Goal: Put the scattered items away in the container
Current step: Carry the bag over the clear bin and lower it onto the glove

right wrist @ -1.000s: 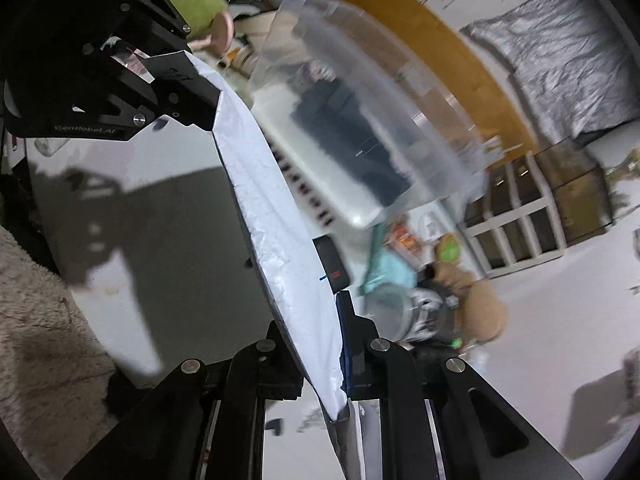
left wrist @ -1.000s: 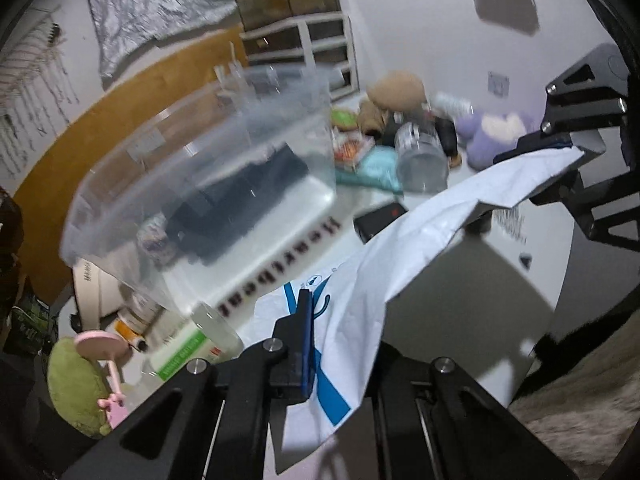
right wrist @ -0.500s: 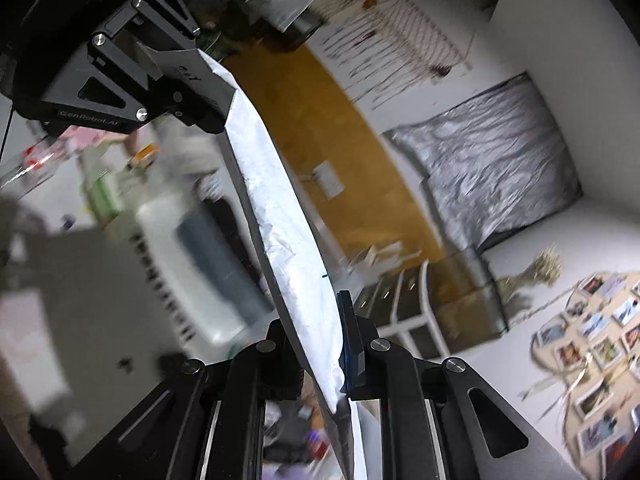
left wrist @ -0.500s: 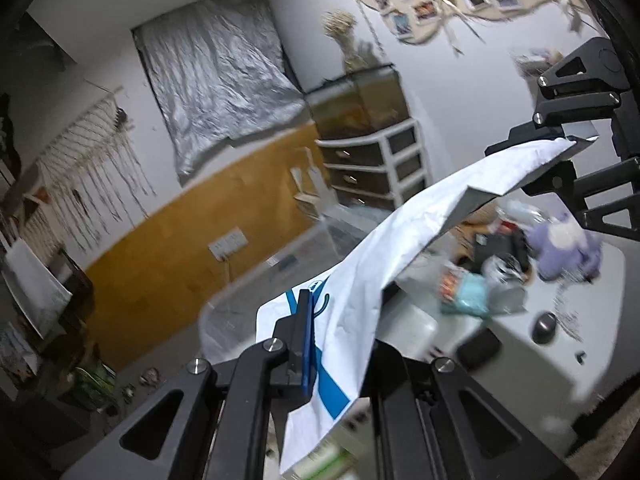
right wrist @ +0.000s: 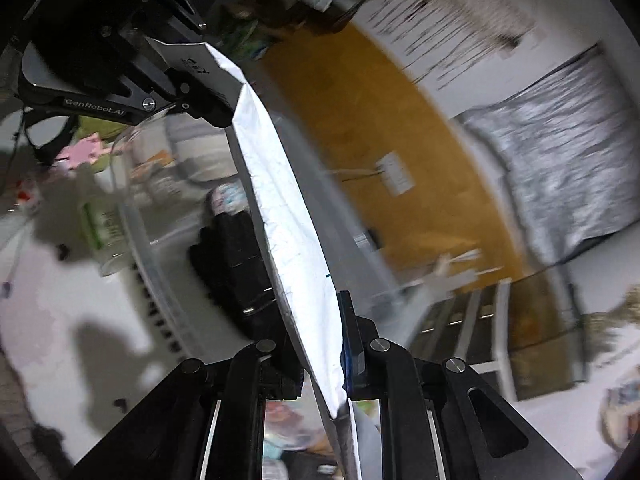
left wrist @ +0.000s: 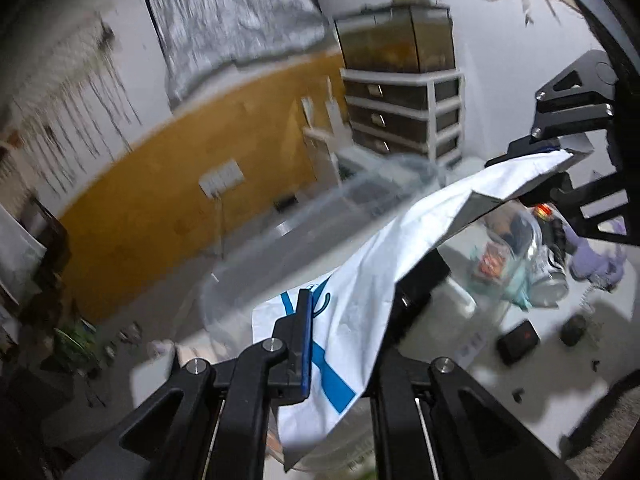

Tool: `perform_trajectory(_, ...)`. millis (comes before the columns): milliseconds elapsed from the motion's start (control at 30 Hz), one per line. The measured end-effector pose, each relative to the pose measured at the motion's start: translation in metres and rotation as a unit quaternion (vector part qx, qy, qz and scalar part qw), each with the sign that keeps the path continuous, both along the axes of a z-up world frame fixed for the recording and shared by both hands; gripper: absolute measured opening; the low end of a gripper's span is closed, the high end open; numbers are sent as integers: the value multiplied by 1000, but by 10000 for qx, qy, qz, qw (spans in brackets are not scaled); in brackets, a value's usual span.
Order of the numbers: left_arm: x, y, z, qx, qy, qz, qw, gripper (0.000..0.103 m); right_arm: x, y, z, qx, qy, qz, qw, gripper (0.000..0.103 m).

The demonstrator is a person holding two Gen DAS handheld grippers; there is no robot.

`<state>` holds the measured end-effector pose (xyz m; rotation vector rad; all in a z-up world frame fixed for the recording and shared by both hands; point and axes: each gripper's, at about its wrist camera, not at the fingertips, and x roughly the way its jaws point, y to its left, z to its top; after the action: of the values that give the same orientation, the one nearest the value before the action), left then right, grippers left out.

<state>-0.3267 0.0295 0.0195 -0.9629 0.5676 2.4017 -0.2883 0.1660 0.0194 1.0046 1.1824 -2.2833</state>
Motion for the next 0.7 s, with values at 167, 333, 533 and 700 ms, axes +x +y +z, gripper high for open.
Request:
perform_trajectory(167,-23,1,-33,0,-1182,-131,9929,8,-41,6,-25,-171,-1155,73,9931,14)
perform_trajectory(333,-40,1,-62,25,-2144,-64,9767,8,-71,6,-57,-283,-2162,74,9759,14)
perform_trajectory(533,-52,3,-86,-124,-3396,-174,9403,8,-104,9,-86,-597,-3851,58,9209,14)
perform_trajectory(700,-60,12,-113,-484,-4030,-236,9136,8,-121,5,-129,-439,-4536,82,8901,14)
